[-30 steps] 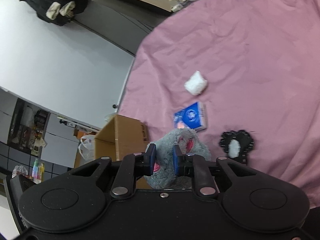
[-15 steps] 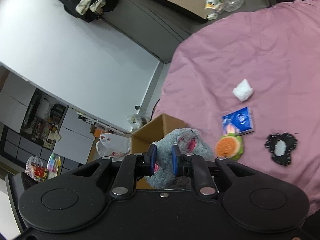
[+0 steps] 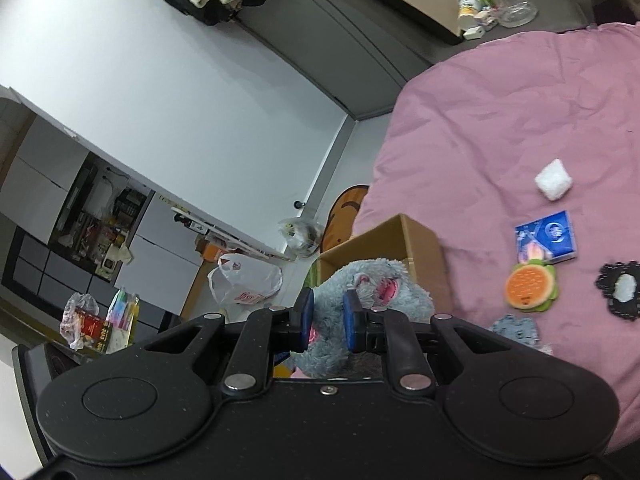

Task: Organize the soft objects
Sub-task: 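Lift the grey plush mouse with both grippers and carry it over the box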

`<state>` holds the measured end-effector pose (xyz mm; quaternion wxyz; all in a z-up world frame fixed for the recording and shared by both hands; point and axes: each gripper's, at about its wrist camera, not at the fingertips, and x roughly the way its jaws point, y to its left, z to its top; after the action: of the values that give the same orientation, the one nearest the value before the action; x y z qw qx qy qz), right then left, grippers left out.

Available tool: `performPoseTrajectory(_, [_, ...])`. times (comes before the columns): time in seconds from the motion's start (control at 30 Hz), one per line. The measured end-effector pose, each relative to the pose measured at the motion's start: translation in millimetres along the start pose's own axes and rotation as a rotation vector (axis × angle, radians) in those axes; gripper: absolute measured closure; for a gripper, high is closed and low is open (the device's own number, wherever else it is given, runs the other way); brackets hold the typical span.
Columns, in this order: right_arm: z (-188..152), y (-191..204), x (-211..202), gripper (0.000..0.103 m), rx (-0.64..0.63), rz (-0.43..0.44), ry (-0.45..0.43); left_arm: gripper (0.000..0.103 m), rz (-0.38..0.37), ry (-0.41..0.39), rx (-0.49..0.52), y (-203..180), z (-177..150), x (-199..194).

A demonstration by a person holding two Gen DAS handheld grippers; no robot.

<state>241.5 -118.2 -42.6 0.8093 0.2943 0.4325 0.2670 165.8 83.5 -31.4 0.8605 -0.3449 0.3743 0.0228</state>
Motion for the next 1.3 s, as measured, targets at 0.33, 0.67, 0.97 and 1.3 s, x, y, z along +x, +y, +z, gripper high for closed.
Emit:
performPoseTrajectory(0.33, [7, 38, 31, 0.088, -0.052, 0.005, 0.03, 0.086, -0.001, -0.011, -0.058, 34, 29, -7])
performPoseTrajectory(0.67, [6, 42, 67, 0.088, -0.038, -0.024, 0.077, 0.086, 0.014, 0.003, -0.097, 64, 48, 8])
performPoseTrajectory(0.97, [16, 28, 99, 0.088, 0.003, -0.048, 0.115, 0.086, 0.037, 0.039, -0.114, 78, 66, 40])
performPoseTrajectory(1.3, [27, 11, 137, 0.087, 0.043, -0.075, 0.167, 0.086, 0.089, 0.088, -0.131, 91, 86, 84])
